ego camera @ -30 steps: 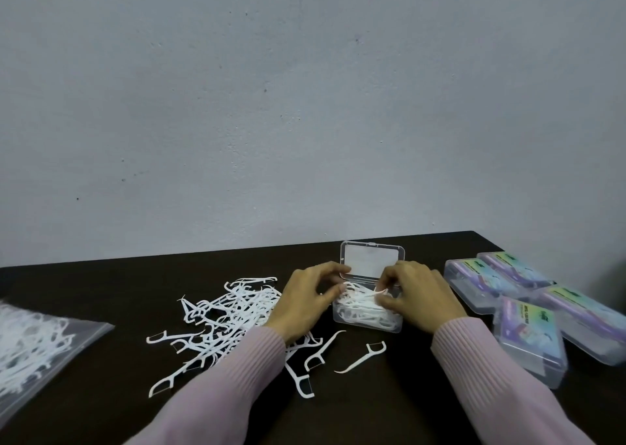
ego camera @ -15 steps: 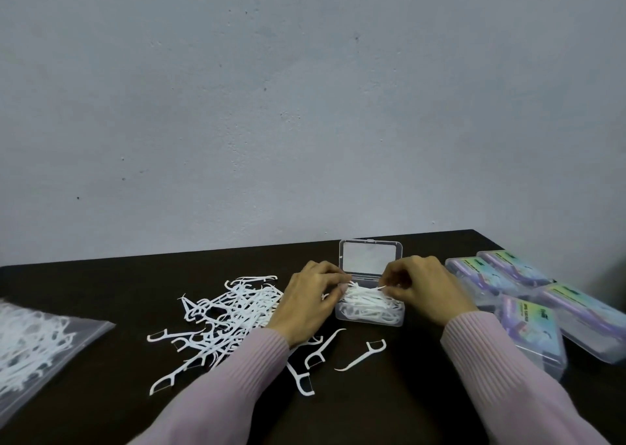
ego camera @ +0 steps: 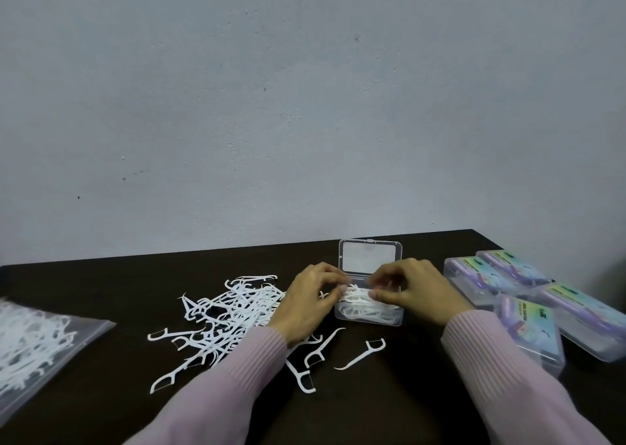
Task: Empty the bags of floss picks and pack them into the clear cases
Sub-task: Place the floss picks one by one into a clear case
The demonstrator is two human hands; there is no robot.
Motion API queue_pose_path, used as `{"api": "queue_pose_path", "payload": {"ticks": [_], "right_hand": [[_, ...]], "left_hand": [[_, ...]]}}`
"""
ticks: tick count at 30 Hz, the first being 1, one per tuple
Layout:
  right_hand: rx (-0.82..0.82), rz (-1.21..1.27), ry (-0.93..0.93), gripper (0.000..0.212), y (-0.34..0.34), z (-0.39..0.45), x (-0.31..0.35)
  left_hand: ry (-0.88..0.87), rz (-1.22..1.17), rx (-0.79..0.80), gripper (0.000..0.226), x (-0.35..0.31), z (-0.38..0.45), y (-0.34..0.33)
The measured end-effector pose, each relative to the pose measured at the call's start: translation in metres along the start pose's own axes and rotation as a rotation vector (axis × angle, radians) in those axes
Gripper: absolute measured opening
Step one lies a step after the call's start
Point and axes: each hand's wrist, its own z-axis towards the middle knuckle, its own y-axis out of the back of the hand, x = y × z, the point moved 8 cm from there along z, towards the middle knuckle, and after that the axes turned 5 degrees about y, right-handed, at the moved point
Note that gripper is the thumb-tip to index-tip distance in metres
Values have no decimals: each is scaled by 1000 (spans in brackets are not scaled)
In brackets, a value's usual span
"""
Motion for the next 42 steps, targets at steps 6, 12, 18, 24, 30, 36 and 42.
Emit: {"api": "queue_pose_path", "payload": {"ticks": [6,12,18,24,30,36,42], "right_hand": [[-3,-128,5,12,-2,1,0],[-145,-111,-11,14,12,-1,2],[-269,-136,-71,14,19,-3,-5],[-174,-62,-91,12,12,-2,-13],[98,69,-13,18,4,-7,-7],[179,81,62,16,-3,-6,2],[216,101,94,19,-5,-7,5]], "left_hand": [[4,-11,36,23,0,0,-1],[21,-100,-2,23,0,0,3],[43,-162,-25,17,2,0,5],[39,-150,-7,16,2,-1,4],[39,-135,-3,9,3,0,4],[50,-151,4,8,4,0,2],[43,-114,20,12,1,-1,1]]}}
